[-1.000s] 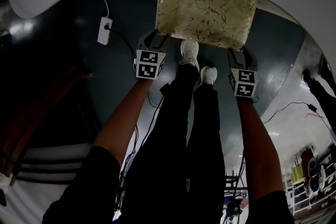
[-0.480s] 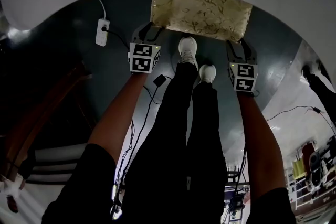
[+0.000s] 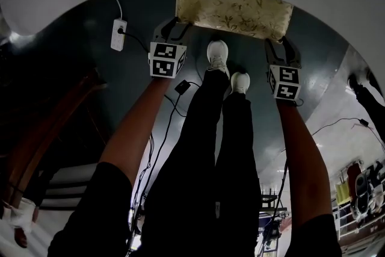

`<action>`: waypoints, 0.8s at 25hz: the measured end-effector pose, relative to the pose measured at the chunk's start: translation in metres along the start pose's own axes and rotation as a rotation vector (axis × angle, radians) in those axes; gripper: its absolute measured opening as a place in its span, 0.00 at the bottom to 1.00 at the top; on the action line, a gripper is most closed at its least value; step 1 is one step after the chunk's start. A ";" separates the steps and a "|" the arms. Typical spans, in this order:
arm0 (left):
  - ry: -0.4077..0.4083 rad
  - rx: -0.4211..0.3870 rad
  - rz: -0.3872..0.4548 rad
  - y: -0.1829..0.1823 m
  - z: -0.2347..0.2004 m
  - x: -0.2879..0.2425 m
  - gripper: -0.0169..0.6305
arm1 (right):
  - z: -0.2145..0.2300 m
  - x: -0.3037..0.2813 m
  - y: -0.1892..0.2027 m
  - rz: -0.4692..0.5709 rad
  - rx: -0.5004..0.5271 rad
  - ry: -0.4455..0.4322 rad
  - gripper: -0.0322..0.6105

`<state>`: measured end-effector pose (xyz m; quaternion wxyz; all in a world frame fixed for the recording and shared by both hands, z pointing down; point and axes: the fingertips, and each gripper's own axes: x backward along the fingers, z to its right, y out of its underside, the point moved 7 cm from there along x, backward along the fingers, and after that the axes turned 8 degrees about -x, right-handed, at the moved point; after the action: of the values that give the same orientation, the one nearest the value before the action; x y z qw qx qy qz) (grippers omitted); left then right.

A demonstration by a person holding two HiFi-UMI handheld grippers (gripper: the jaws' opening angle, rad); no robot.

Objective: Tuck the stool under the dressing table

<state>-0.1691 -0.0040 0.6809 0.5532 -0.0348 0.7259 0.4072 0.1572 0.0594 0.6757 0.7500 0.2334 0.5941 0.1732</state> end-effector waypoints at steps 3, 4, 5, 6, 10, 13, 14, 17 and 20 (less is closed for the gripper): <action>0.004 -0.001 0.007 0.000 -0.001 -0.002 0.33 | 0.000 -0.001 0.000 0.002 -0.014 0.009 0.42; 0.005 -0.003 0.010 0.000 -0.002 -0.002 0.33 | 0.000 -0.002 -0.001 0.002 -0.020 0.012 0.42; 0.005 -0.005 0.012 -0.001 -0.002 -0.002 0.33 | -0.001 -0.002 -0.001 0.002 -0.023 0.013 0.42; 0.004 -0.005 0.014 -0.001 -0.002 -0.001 0.33 | -0.001 -0.001 -0.001 0.001 -0.025 0.012 0.42; -0.004 0.002 0.024 -0.004 -0.003 -0.001 0.33 | 0.000 -0.002 -0.005 0.012 -0.022 0.015 0.42; -0.010 0.009 0.033 -0.012 -0.009 -0.007 0.33 | 0.003 -0.009 -0.012 0.024 -0.027 0.023 0.42; -0.012 0.009 0.036 -0.015 -0.012 -0.010 0.33 | 0.004 -0.011 -0.016 0.028 -0.027 0.025 0.42; -0.013 0.011 0.040 -0.026 -0.018 -0.017 0.33 | 0.010 -0.018 -0.027 0.035 -0.024 0.028 0.42; 0.001 0.008 0.037 -0.031 -0.021 -0.020 0.33 | 0.012 -0.021 -0.032 0.030 -0.021 0.034 0.42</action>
<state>-0.1623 -0.0457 0.6814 0.5454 -0.0192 0.7283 0.4145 0.1631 0.0201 0.6767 0.7396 0.2315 0.6012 0.1947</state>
